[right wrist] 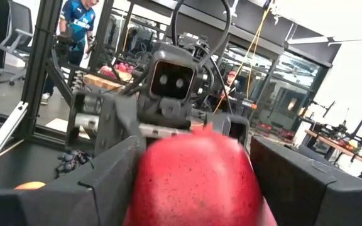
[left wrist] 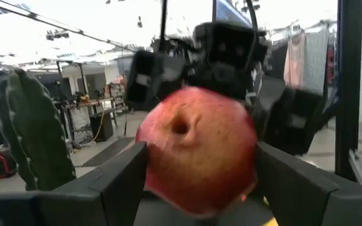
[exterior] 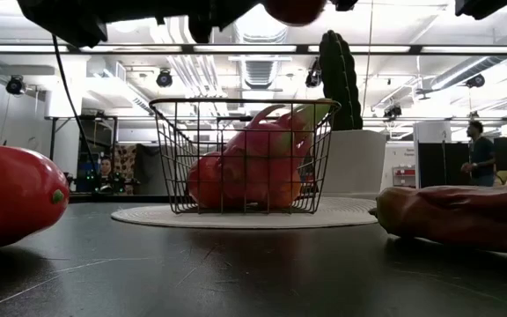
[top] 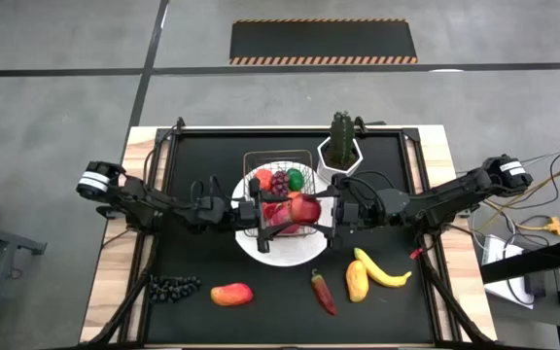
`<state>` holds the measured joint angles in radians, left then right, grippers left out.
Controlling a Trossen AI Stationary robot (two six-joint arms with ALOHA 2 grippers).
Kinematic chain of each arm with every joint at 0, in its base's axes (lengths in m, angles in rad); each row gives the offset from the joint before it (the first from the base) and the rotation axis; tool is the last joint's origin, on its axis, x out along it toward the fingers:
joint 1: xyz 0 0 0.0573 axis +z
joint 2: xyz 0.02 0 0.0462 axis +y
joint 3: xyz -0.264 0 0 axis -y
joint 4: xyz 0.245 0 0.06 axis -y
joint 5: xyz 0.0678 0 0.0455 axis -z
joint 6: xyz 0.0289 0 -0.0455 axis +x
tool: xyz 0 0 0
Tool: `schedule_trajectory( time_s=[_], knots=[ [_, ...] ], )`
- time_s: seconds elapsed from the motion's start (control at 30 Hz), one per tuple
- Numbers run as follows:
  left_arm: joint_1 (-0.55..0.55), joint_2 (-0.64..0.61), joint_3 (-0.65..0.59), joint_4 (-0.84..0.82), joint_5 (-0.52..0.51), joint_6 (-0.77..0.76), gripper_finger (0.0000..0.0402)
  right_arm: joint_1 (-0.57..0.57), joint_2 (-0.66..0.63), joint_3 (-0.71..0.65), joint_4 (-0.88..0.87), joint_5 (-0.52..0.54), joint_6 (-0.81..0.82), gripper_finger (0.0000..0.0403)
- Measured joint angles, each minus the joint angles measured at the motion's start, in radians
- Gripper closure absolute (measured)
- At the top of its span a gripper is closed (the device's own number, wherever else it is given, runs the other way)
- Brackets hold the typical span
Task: Build produce basket
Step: Put the pomegranate into the gold wire basket
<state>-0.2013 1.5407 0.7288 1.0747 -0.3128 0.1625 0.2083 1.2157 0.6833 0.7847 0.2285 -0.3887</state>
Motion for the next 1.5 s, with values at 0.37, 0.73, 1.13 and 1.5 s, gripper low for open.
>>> schedule_trajectory(
  time_s=[0.37, 0.73, 1.13, 1.5],
  knots=[
    [-0.001, 0.001, -0.002, -0.049, -0.071, 0.002, 0.0141, -0.004, 0.001, 0.000, -0.046, 0.100, 0.056, 0.0051],
    [-0.003, -0.061, 0.004, -0.277, -0.115, 0.001, 0.0140, -0.001, -0.024, 0.000, -0.126, 0.177, 0.052, 0.0063],
    [-0.029, -0.131, 0.010, -0.512, -0.089, -0.098, 0.0140, -0.001, -0.157, 0.000, -0.411, 0.176, 0.192, 0.0074],
    [-0.035, 0.032, 0.193, -0.668, 0.018, 0.003, 0.0257, -0.001, -0.159, -0.001, -0.468, 0.173, 0.225, 0.0074]
  ],
)
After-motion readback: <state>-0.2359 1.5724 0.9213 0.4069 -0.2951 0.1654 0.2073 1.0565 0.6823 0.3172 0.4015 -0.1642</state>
